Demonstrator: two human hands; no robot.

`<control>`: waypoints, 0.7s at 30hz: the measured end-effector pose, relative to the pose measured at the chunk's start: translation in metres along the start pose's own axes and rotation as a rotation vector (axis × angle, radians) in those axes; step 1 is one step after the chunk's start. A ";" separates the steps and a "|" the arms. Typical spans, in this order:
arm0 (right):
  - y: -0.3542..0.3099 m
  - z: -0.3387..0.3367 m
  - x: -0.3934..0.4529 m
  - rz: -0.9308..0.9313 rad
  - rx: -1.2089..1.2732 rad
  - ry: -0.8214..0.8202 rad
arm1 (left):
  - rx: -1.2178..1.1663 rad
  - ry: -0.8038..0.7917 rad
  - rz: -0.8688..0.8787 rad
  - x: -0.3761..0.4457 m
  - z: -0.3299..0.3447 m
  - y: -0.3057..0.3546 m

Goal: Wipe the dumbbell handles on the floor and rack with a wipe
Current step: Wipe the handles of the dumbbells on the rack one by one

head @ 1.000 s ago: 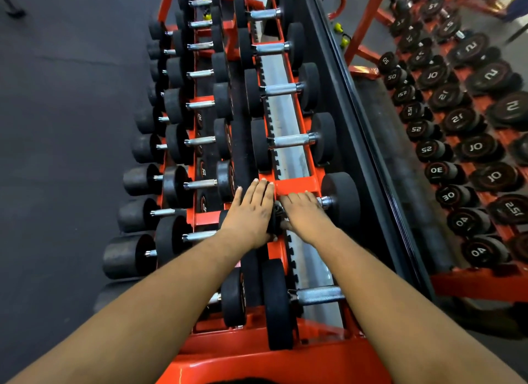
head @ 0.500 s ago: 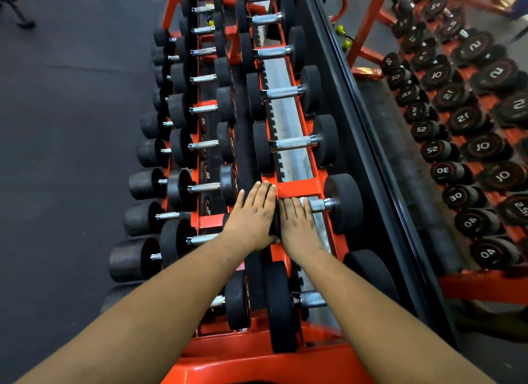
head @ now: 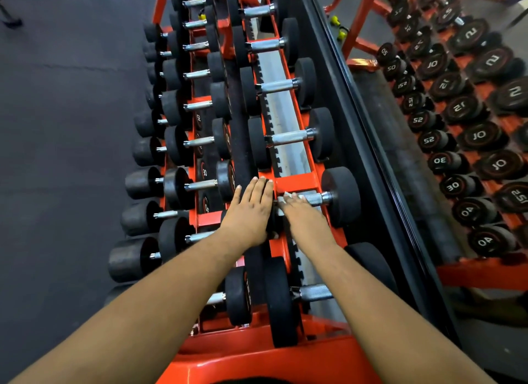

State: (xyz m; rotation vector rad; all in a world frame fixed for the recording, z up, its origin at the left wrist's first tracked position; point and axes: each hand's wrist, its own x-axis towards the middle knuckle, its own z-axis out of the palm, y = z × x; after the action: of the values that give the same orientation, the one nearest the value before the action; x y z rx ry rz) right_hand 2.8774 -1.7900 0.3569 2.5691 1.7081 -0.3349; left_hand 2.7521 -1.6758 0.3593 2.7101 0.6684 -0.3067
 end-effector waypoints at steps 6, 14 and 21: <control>-0.015 0.021 -0.049 0.599 0.823 0.248 | 0.001 0.019 -0.019 -0.002 0.000 0.002; -0.016 0.000 0.004 1.001 2.232 0.428 | 0.062 -0.015 -0.050 -0.002 -0.006 0.005; -0.013 -0.013 0.018 1.031 2.328 0.443 | 0.056 -0.025 -0.048 0.001 -0.005 0.006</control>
State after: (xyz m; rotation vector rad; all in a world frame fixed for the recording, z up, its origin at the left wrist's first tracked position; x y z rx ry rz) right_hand 2.8741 -1.7667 0.3675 -1.0295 0.5581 0.7888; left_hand 2.7562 -1.6783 0.3654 2.7418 0.7291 -0.3756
